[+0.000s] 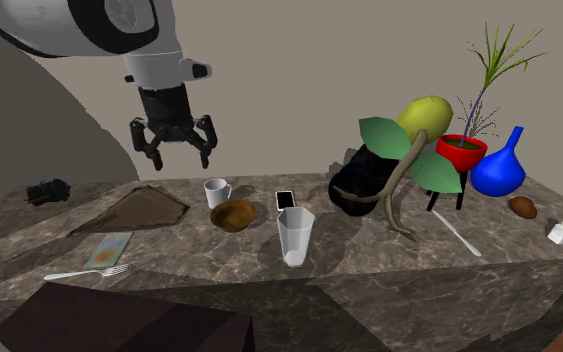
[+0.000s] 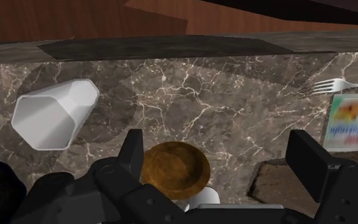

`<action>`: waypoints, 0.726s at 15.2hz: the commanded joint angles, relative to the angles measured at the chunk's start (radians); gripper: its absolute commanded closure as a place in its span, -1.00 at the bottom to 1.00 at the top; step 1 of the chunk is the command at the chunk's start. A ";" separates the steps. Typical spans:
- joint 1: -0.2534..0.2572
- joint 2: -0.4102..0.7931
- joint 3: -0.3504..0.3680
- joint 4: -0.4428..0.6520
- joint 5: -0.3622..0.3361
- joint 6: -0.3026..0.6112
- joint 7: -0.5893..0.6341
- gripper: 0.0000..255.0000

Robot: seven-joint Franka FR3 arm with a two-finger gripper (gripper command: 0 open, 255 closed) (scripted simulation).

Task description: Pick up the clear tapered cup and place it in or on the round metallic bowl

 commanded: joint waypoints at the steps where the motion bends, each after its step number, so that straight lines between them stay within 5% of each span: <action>1: -0.009 0.073 -0.022 0.005 -0.014 0.073 -0.027 -1.00; 11: -0.041 0.451 -0.114 0.099 -0.021 0.379 -0.167 -1.00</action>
